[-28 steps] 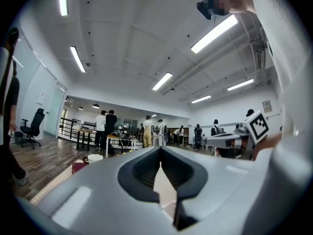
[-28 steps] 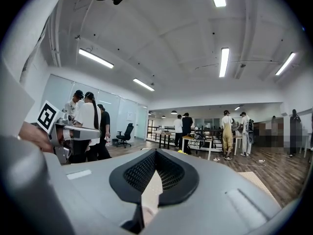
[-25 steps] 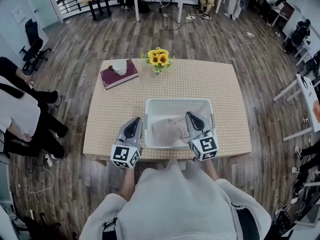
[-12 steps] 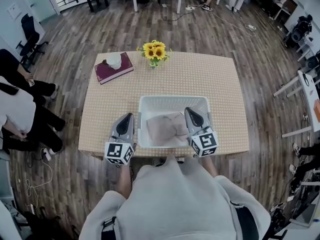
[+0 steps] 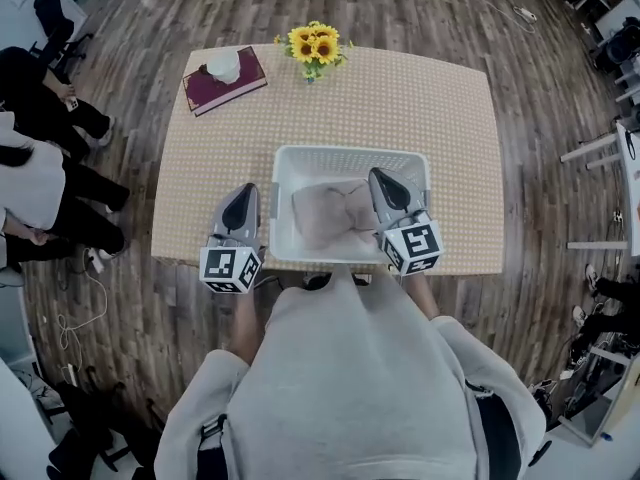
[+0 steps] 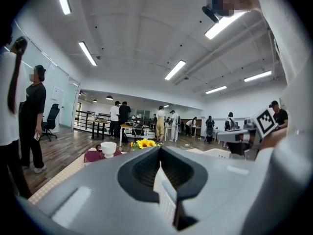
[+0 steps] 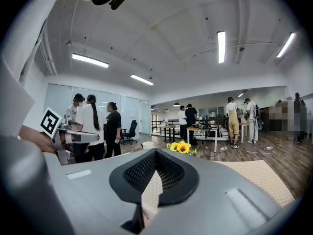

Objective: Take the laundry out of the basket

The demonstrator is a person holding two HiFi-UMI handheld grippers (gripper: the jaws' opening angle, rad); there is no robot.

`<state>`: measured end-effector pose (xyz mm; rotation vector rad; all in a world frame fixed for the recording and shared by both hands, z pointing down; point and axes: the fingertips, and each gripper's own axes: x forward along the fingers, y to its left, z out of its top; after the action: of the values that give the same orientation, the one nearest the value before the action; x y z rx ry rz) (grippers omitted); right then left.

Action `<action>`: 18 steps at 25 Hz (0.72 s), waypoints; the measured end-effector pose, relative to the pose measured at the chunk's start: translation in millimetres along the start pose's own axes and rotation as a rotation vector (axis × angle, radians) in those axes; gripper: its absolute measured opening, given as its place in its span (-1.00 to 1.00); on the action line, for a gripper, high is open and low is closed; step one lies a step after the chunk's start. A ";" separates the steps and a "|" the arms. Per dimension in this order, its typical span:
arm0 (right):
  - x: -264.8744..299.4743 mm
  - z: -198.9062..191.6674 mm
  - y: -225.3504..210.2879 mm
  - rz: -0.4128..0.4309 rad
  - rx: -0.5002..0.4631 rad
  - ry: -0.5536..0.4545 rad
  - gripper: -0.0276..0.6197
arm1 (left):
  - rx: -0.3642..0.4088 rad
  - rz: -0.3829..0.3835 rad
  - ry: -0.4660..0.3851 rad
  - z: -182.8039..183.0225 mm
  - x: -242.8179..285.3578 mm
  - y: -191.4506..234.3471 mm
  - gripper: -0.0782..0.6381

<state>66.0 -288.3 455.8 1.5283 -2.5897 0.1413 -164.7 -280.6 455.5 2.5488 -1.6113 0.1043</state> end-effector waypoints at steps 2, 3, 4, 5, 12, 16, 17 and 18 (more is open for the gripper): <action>5.9 -6.2 1.7 0.013 0.005 0.026 -0.92 | -0.011 0.012 0.027 -8.4 -0.1 5.7 -0.75; 9.0 -10.3 2.3 0.020 0.008 0.043 -0.92 | -0.020 0.017 0.042 -13.9 0.1 8.1 -0.75; 13.2 -14.9 2.4 0.027 0.012 0.060 -0.92 | -0.030 0.022 0.057 -19.8 1.1 10.8 -0.75; 18.7 -19.4 1.9 0.035 0.015 0.075 -0.92 | -0.038 0.025 0.071 -25.4 3.5 13.9 -0.75; 47.6 -55.3 7.8 0.086 0.032 0.179 -0.92 | -0.080 0.026 0.129 -54.7 19.6 31.7 -0.75; 50.3 -72.3 9.8 0.098 0.035 0.227 -0.92 | -0.097 0.018 0.142 -64.8 25.7 32.7 -0.75; 50.3 -74.6 10.7 0.101 0.034 0.234 -0.92 | -0.100 0.015 0.144 -67.1 26.1 32.2 -0.75; 50.3 -76.3 11.6 0.104 0.031 0.238 -0.92 | -0.104 0.013 0.146 -69.2 26.2 31.6 -0.75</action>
<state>36.8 -314.9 539.0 1.2973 -2.4872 0.3526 -181.4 -307.6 529.5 2.3937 -1.5382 0.1979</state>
